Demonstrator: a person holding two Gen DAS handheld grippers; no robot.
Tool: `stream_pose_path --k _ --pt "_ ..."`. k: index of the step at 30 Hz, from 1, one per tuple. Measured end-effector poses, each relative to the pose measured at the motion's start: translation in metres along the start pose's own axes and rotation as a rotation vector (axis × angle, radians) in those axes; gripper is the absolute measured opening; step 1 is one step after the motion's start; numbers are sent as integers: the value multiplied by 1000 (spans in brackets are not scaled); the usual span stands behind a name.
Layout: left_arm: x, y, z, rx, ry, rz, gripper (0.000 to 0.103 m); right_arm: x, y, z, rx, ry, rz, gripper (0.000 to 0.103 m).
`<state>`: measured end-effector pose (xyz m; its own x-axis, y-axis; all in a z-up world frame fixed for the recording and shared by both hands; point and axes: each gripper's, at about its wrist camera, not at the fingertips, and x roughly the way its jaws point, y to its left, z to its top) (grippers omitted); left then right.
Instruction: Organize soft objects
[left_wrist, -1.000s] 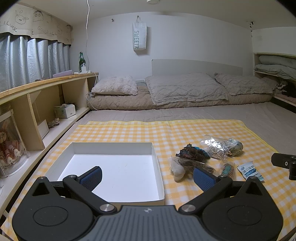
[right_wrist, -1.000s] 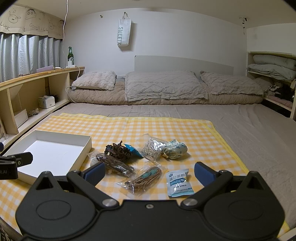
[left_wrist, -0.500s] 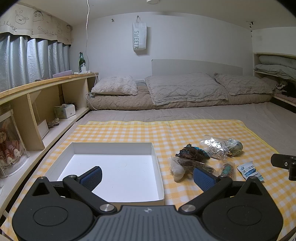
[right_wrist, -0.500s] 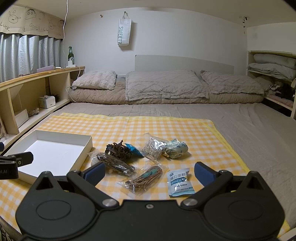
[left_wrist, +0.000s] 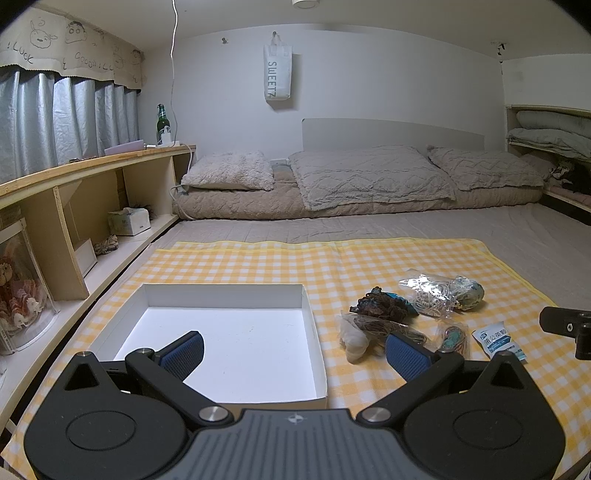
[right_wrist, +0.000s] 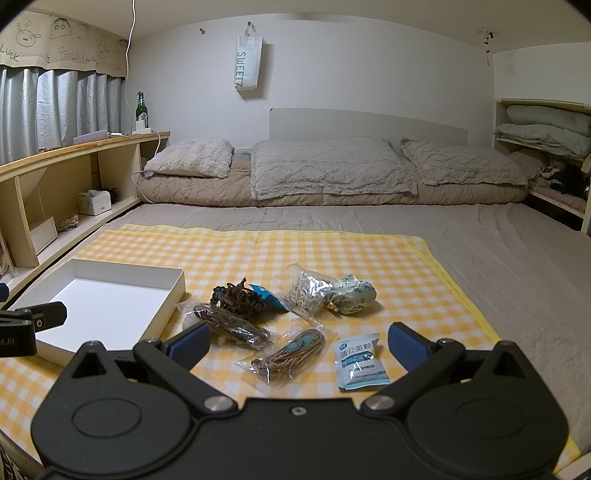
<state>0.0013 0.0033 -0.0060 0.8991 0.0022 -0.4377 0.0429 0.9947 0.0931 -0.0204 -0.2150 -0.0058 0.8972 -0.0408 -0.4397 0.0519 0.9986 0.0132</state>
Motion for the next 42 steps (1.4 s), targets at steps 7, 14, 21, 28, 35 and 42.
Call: stream_pose_path --k 7,14,21,28,35,42 --pt "0 0 0 0 0 0 103 0 0 0 0 1 0 103" --pt "0 0 0 0 0 0 103 1 0 0 2 2 1 103" --pt "0 0 -1 -1 2 1 103 1 0 0 2 2 1 103" --pt "1 -2 0 7 -1 9 103 1 -3 1 3 2 4 103" --pt "-4 -10 10 42 -30 5 103 -3 -6 2 22 -7 16 103" --pt "-9 -16 36 93 -113 -22 103 -10 -6 13 39 -43 28 103"
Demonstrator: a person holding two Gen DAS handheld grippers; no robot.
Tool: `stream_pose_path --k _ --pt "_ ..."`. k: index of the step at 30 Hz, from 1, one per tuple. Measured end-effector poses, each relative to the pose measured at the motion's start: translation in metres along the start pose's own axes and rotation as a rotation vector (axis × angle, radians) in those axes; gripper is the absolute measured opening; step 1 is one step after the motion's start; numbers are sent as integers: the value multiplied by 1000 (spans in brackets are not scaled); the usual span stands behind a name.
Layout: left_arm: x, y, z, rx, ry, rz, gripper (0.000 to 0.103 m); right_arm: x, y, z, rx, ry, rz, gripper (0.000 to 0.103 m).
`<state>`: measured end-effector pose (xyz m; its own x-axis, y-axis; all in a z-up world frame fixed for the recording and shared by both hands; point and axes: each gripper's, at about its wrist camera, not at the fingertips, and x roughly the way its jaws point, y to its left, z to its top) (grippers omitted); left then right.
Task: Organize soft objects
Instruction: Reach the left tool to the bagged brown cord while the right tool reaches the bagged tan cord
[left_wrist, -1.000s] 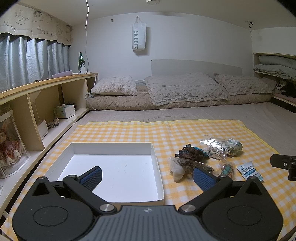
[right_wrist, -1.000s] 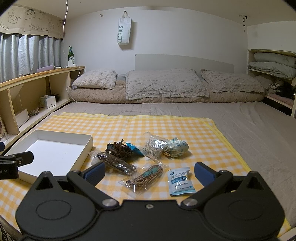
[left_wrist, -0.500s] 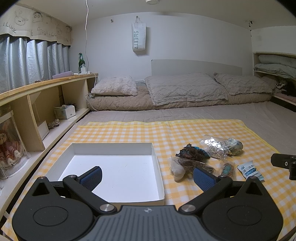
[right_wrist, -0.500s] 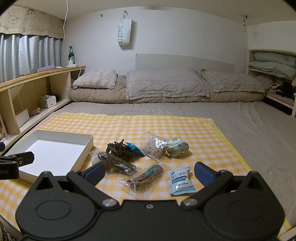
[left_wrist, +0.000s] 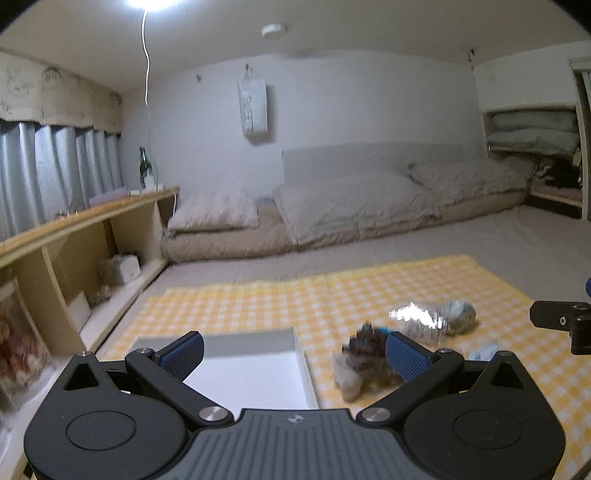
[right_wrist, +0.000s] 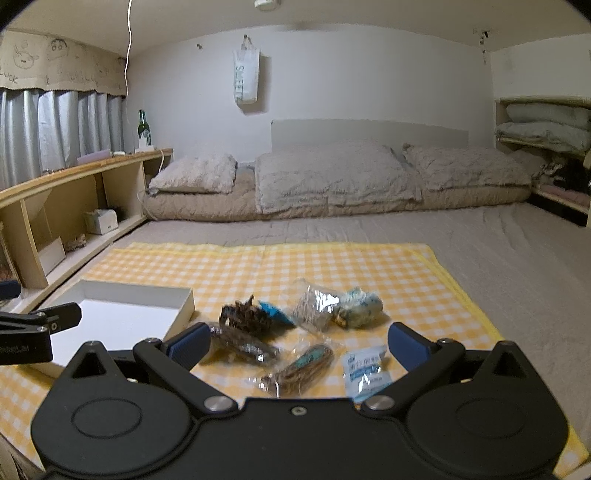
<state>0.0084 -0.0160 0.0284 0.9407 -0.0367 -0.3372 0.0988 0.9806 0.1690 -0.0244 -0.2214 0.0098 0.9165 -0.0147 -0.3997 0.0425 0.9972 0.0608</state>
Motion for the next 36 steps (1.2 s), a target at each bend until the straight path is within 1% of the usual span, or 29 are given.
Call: stream_pose_path --k 3,5,9,13,15,17,21,25,27,30,34,35,36 --pt "5 0 12 1 -25 -8 103 -3 0 12 -7 -34 -13 103" --pt "13 -1 23 6 -10 -8 103 -3 -2 22 -3 -46 -17 103" --pt "31 1 42 -40 21 -36 103 0 -8 46 17 -68 10 103" --pt "53 -5 56 -48 14 -18 103 8 -8 75 -5 -93 -10 103" --pt "68 -9 62 -70 37 -14 103 17 -6 89 -18 -92 -26 103" --pt "82 -11 64 -89 76 -24 103 28 -5 100 -11 -78 -33 103" --pt "116 -16 62 -136 174 -37 103 61 -7 115 47 -8 -35 103" --pt "145 -16 48 -132 253 -66 103 97 -13 107 91 82 -39 103" --pt "162 -16 41 -105 284 -110 103 114 -16 96 83 147 -36 103" --pt "187 -21 33 -54 300 -161 103 134 -22 82 80 227 -27 103" --pt "222 -28 25 18 322 -276 103 158 -31 67 113 329 -14 103" --pt "229 -31 22 33 326 -289 101 164 -33 65 123 349 -13 103" --pt "238 -34 20 50 333 -310 96 169 -36 62 130 363 -12 103"
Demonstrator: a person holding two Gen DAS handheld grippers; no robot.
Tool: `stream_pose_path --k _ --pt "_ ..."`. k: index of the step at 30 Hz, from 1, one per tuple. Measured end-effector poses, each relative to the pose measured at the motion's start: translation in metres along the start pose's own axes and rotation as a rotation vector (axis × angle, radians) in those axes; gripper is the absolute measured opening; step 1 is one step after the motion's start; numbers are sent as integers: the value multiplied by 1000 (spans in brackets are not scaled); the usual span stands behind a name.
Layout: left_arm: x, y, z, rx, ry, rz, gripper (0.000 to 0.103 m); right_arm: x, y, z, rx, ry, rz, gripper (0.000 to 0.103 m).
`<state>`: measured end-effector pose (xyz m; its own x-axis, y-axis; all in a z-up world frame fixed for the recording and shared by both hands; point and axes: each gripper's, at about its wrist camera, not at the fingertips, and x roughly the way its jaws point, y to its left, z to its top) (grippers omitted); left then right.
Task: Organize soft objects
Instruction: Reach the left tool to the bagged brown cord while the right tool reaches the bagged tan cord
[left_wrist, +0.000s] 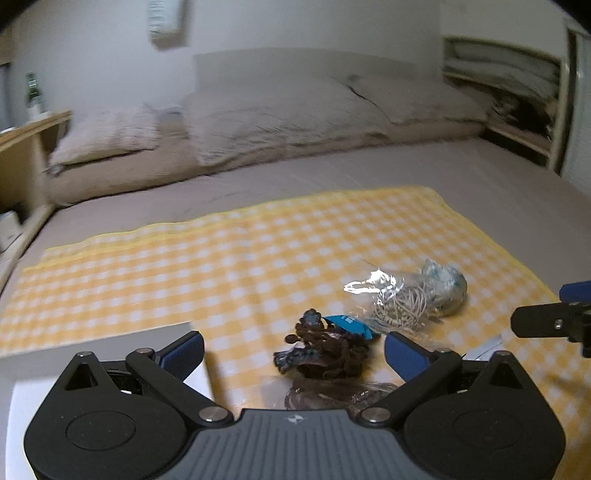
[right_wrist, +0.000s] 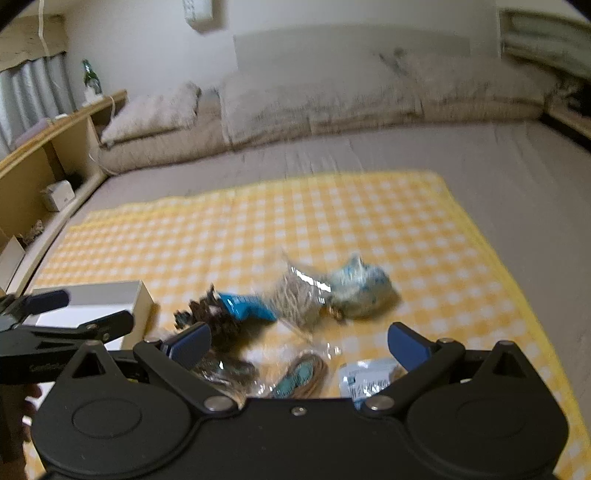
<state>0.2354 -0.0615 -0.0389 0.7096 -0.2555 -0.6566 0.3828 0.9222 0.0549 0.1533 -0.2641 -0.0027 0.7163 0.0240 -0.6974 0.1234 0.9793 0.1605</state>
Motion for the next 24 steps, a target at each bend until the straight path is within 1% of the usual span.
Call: stream_pose_path --k 1,2,3,4,5,6,8,9,11,13,15,18,19,24 --pt "9 0 2 14 12 -21 91 5 -2 0 6 15 2 103" --pt "19 0 4 24 34 -44 83 10 -4 0 9 27 5 103" --pt "27 1 4 23 52 -55 76 16 -5 1 11 39 9 103" --pt "36 3 4 13 72 -64 73 20 -6 1 14 49 14 102" --pt "46 6 4 -2 95 -75 67 23 -7 1 17 58 20 98" --pt "54 9 4 -13 117 -84 63 26 -7 1 16 63 27 92" --pt "67 10 3 -30 162 -94 60 36 -8 1 7 93 58 86" --pt "74 10 1 -17 183 -107 59 41 -7 2 4 109 68 82" --pt "80 7 -3 28 222 -127 59 52 -7 1 -2 146 80 79" --pt "81 1 -10 85 264 -149 58 63 -5 -1 -5 181 85 78" --pt "79 -6 -16 133 288 -173 58 72 -5 -2 -9 212 84 78" --pt "69 -12 -25 175 325 -233 58 83 -5 -2 -17 240 78 78" --pt "65 -14 -28 177 363 -238 58 86 -6 -2 -18 247 74 78" --pt "45 -27 -40 259 399 -333 59 101 -9 -5 -7 300 52 79"
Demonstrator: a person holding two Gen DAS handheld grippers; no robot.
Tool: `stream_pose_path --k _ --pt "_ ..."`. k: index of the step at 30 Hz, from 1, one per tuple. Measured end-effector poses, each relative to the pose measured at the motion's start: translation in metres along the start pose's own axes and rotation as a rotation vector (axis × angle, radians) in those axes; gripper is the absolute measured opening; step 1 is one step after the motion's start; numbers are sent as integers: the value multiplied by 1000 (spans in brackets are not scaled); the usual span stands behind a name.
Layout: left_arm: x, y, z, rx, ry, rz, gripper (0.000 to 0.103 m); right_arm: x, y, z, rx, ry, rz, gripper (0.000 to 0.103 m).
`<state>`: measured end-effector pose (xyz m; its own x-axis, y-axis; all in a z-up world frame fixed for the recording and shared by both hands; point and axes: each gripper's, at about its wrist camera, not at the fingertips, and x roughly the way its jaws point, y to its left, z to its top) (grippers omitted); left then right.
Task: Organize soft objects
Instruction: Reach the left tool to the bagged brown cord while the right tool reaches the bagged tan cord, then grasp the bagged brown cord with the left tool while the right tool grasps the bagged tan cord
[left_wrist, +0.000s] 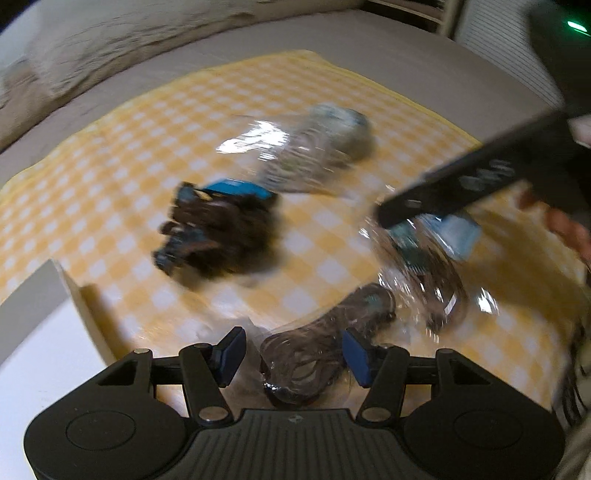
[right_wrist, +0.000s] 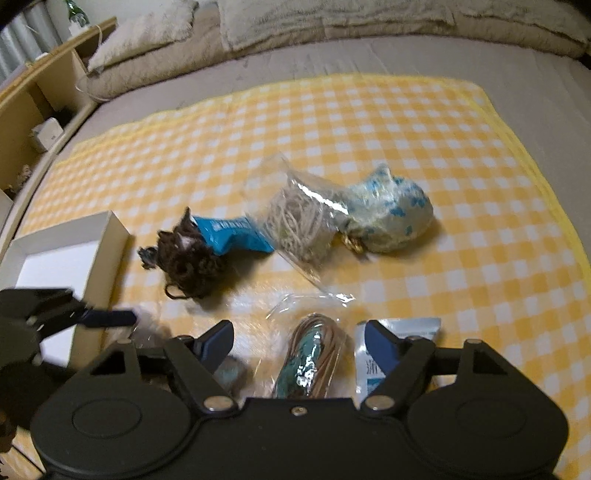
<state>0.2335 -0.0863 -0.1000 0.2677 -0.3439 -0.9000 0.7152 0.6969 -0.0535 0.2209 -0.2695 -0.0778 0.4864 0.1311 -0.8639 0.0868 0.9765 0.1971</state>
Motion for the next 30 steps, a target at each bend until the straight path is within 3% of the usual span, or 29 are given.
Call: stream_pose_path --k 9,16,19,23,30 --pt "-1 -30 -11 148 64 -135 60 18 -1 -20 11 108 -44 83" --pt "12 -44 -11 161 164 -239 67 19 -11 -40 8 146 -51 84" --pt "12 -52 -13 200 149 -205 75 22 -7 -44 -36 149 -59 84" --pt "12 -62 -12 232 132 -189 76 22 -1 -48 -114 157 -56 83" --pt "23 -72 -10 284 169 -165 76 23 1 -52 -197 173 -70 65"
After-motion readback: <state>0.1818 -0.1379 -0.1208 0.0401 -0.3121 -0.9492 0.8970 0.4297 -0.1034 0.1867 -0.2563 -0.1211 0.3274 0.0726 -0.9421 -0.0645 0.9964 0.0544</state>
